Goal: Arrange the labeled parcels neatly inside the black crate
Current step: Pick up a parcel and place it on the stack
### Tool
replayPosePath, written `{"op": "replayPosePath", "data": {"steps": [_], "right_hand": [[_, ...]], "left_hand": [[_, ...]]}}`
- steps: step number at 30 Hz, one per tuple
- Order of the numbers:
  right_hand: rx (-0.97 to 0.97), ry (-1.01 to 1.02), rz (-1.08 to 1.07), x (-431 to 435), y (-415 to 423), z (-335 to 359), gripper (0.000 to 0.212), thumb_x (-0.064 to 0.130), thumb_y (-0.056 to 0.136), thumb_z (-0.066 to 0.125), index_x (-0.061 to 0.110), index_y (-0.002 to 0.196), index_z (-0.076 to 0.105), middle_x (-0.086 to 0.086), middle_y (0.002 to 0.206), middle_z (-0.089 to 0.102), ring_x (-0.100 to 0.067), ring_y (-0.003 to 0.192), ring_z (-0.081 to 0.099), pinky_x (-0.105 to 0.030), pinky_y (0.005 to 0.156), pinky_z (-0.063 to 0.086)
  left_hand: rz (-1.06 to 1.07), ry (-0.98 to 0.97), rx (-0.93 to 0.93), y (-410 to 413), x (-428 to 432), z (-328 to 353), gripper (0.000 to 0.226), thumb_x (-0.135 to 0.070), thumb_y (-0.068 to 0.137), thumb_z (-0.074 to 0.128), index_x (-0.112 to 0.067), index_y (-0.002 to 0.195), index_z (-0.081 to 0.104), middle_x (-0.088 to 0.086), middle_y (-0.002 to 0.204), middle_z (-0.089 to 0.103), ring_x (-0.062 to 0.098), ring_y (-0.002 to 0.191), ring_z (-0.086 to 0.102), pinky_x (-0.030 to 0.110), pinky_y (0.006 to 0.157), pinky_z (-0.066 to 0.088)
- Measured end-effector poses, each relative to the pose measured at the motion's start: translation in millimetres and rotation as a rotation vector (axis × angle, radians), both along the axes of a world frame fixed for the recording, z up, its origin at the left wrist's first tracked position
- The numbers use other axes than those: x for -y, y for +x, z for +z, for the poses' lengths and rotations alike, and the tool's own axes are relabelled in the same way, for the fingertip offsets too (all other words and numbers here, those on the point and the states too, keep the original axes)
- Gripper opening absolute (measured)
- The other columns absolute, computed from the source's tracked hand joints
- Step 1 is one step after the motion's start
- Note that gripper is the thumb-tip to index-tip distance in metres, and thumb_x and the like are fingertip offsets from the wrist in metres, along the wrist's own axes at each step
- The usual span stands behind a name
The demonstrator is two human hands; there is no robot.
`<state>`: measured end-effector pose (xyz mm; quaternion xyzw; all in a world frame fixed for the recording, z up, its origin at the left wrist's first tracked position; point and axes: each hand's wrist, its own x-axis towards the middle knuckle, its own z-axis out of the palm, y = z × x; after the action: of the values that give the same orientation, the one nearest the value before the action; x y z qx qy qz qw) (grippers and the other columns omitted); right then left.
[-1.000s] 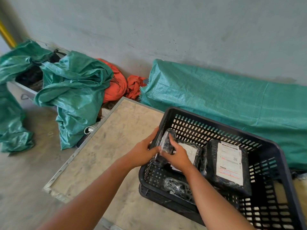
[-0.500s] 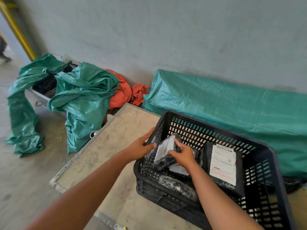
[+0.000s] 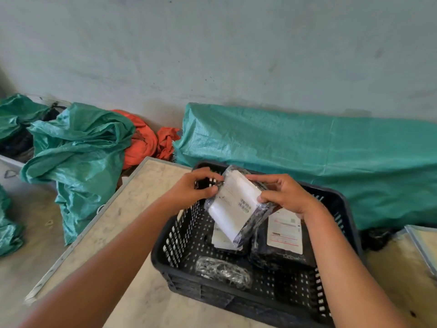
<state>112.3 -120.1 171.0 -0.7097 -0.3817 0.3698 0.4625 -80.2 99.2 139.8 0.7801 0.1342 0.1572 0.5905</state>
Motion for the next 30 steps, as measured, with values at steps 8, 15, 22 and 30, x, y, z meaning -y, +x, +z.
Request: {"op": "replayPosePath", "data": {"steps": [8,15,22,30], "right_hand": [[-0.214,0.144,-0.011,8.9,32.9,-7.9,0.055,0.014,0.071,0.08,0.031,0.123,0.075,-0.007,0.122,0.075,-0.023,0.093,0.071,-0.038,0.082,0.06],[-0.148,0.289,-0.34,7.4,22.4,-50.3,0.056,0.012,0.082,0.082,0.042,0.127,0.07,0.015,0.131,0.069,-0.008,0.114,0.07,-0.03,0.093,0.058],[0.07,-0.057,-0.274,-8.0,-11.2,-113.4,0.114,0.031,0.079,0.088,0.039,0.162,0.01,0.017,0.156,0.037,0.003,0.137,0.038,-0.017,0.106,0.033],[0.108,-0.404,-0.205,-25.6,-24.1,-152.7,0.117,0.02,0.088,0.079,0.016,0.162,-0.011,-0.006,0.156,0.048,-0.024,0.137,0.05,-0.022,0.097,0.036]], "left_hand": [[-0.192,-0.384,-0.041,31.6,3.0,-21.9,0.035,-0.014,0.078,0.081,-0.024,0.112,0.08,0.0,0.131,0.07,0.019,0.126,0.061,0.032,0.098,0.053],[0.031,-0.685,-0.003,40.1,14.1,-59.0,0.037,-0.008,0.08,0.074,-0.027,0.11,0.08,-0.006,0.126,0.072,0.008,0.119,0.065,0.025,0.092,0.055],[0.199,-0.523,-0.148,48.4,29.9,-98.7,0.044,-0.007,0.096,0.067,-0.041,0.122,0.072,-0.009,0.145,0.054,0.007,0.119,0.062,0.033,0.099,0.054],[-0.041,-0.023,-0.599,54.6,31.6,-132.6,0.094,-0.002,0.097,0.062,-0.046,0.159,0.008,0.004,0.147,0.048,0.016,0.105,0.062,0.018,0.072,0.056]]}}
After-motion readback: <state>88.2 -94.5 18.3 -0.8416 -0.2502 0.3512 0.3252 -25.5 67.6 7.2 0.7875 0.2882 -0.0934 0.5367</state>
